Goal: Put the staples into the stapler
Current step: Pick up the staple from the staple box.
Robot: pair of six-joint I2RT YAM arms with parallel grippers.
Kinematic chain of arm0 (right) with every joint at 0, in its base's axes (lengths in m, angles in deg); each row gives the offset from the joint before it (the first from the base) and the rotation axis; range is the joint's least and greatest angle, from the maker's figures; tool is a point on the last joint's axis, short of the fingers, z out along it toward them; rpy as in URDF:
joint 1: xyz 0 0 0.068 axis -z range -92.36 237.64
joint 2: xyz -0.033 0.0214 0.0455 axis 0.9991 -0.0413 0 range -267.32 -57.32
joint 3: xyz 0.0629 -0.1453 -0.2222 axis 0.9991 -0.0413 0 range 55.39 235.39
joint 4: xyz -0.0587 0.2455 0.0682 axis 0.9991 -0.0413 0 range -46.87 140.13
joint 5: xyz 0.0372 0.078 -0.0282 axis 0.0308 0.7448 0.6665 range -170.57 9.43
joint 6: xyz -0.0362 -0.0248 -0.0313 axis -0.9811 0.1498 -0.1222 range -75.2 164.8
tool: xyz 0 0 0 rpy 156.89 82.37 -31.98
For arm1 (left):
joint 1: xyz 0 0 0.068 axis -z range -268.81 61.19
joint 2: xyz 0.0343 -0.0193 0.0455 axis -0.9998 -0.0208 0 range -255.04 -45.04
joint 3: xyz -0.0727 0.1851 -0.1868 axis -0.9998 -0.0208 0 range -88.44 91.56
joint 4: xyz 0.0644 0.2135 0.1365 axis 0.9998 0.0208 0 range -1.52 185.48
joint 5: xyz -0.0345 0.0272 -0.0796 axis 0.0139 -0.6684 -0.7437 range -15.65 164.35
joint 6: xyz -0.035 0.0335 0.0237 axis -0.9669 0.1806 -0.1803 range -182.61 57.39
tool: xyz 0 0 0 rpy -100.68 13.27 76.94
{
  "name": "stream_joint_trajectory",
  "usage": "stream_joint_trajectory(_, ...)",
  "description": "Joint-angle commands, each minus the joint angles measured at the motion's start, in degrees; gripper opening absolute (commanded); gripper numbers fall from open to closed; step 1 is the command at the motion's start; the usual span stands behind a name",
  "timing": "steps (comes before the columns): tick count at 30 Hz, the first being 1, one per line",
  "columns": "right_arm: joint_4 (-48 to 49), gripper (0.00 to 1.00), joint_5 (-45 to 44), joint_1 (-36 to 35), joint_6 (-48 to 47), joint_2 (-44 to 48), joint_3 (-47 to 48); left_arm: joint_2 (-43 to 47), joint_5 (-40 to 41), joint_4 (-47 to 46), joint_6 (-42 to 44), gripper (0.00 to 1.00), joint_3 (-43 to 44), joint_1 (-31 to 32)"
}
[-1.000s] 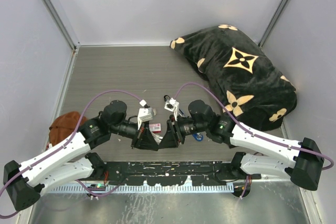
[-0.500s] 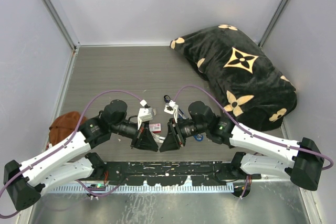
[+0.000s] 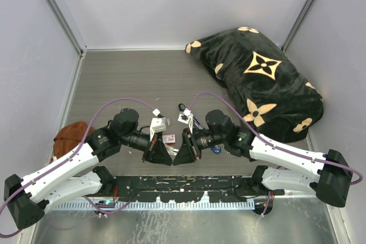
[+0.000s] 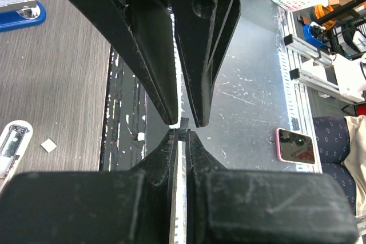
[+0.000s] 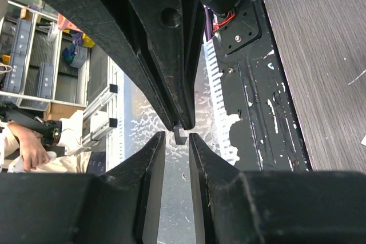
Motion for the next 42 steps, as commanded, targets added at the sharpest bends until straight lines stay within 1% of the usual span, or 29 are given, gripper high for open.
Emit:
stream_joint_trajectory(1, 3.4, 0.29, 1.0, -0.4, 0.4, -0.4, 0.3, 0.2, -2.0, -0.3, 0.4, 0.00, 2.9, -0.2)
stream_joint_trajectory(4, 3.4, 0.29, 1.0, -0.5, 0.4, -0.8, 0.3, 0.2, -2.1, -0.5, 0.4, 0.00, 2.9, -0.2)
stream_joint_trajectory(7, 3.5, 0.25, 1.1, -0.5, 0.4, -1.1, 0.4, 0.1, -2.2, -0.3, 0.7, 0.00, 3.0, -0.3)
stream_joint_trajectory(18, 4.5, 0.07, 0.6, -0.6, 1.3, 0.0, 0.1, 0.5, -1.5, 0.1, 0.8, 0.00, 2.8, -0.2)
stream_joint_trajectory(19, 4.5, 0.06, 0.3, -0.5, 1.3, 0.2, 0.0, 0.6, -1.0, 0.0, 0.8, 0.06, 2.7, -0.2)
stream_joint_trajectory(21, 4.4, 0.05, -0.1, -0.6, 1.5, 0.8, -0.4, 1.1, 0.3, -0.3, 0.8, 0.26, 2.4, -0.3)
stream_joint_trajectory(25, 3.3, 0.04, -1.3, -0.6, 1.3, 1.9, -1.0, 3.4, 3.8, -0.6, 0.4, 0.47, 1.6, -0.4)
stream_joint_trajectory(27, 1.4, 0.04, -2.9, -0.5, 0.7, 2.5, -1.2, 5.7, 7.5, -0.5, -0.6, 0.62, 0.8, -0.9)
stream_joint_trajectory(28, 0.4, 0.04, -4.0, -0.6, 0.3, 2.8, -1.3, 7.0, 9.8, -0.7, -1.8, 0.66, 0.3, -1.2)
stream_joint_trajectory(30, -1.7, 0.04, -6.9, -0.5, 0.1, 3.9, -1.9, 10.1, 16.2, -1.5, -4.9, 0.70, -0.9, -1.9)
stream_joint_trajectory(32, -4.0, 0.04, -11.1, -0.5, 0.3, 4.8, -2.5, 13.2, 25.1, -1.6, -9.3, 0.71, -2.1, -2.1)
stream_joint_trajectory(34, -6.3, 0.04, -15.3, -0.6, 1.1, 5.6, -3.2, 14.9, 33.4, -0.2, -15.6, 0.71, -3.3, -2.1)
stream_joint_trajectory(37, -6.5, 0.03, -21.6, -1.4, 4.5, 7.1, -6.0, 14.2, 43.6, 3.9, -28.0, 0.63, -5.0, -2.1)
stream_joint_trajectory(40, -6.9, 0.03, -30.3, -3.4, 8.7, 7.4, -8.2, 12.7, 46.8, 4.2, -36.1, 0.62, -7.0, -2.1)
stream_joint_trajectory(42, -8.5, 0.03, -36.0, -5.1, 12.1, 6.5, -8.9, 12.2, 48.2, 2.3, -40.1, 0.62, -9.3, -2.0)
